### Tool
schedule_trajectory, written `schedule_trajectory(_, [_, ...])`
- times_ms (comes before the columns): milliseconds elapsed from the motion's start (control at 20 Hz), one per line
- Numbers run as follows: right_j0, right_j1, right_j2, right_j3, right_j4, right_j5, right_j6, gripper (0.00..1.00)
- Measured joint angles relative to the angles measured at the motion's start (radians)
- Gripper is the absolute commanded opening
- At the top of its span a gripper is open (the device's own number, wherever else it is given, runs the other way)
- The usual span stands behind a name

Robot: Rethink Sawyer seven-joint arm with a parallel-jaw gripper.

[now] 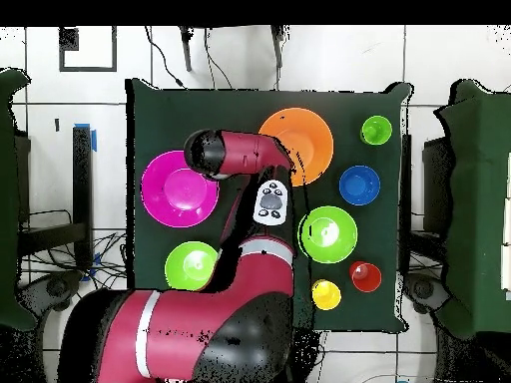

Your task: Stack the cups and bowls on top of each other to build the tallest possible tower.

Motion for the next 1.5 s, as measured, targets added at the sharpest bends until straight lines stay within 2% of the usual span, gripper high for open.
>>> schedule_trajectory(700, [0.028,0.002,-0.023,-0.019,0.000,0.115,0.000,0.00])
schedule_trajectory(1050, [0.037,-0.037,-0.033,-0.020,0.000,0.220,0.000,0.00])
schedule_trajectory(1500, [0.032,-0.097,-0.034,-0.021,0.000,0.261,0.000,0.00])
